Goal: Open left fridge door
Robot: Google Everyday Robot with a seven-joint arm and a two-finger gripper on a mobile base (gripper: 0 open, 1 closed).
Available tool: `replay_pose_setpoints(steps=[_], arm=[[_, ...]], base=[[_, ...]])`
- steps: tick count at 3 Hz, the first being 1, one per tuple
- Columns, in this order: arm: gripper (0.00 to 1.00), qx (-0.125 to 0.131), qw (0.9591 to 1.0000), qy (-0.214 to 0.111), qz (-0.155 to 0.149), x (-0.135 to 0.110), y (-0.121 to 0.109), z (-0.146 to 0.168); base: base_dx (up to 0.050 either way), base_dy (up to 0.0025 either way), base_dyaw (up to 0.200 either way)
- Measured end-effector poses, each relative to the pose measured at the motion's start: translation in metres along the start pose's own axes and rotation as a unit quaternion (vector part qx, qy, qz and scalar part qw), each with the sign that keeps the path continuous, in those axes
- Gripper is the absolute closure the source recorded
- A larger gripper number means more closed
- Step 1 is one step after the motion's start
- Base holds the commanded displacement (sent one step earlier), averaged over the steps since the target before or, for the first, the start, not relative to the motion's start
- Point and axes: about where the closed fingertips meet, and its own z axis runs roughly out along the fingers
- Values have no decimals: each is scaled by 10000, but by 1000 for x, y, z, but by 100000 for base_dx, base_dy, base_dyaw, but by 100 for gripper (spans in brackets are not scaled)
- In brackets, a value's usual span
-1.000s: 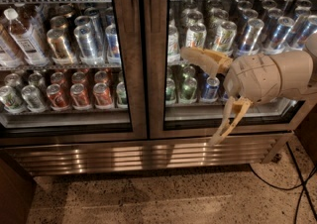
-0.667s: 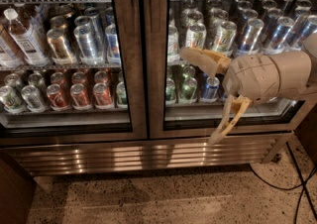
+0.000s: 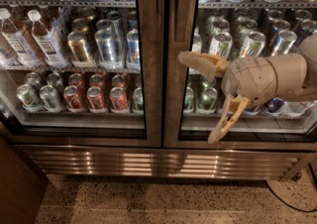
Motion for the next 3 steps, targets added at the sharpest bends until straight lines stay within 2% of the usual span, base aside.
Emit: replay_pose_setpoints(steps=[2, 3], arm=[[0, 0, 10000, 0, -1, 0, 0, 0], [0, 20, 10000, 10, -35, -6, 1, 1]], base=[[4977, 1, -74], [0, 0, 0]])
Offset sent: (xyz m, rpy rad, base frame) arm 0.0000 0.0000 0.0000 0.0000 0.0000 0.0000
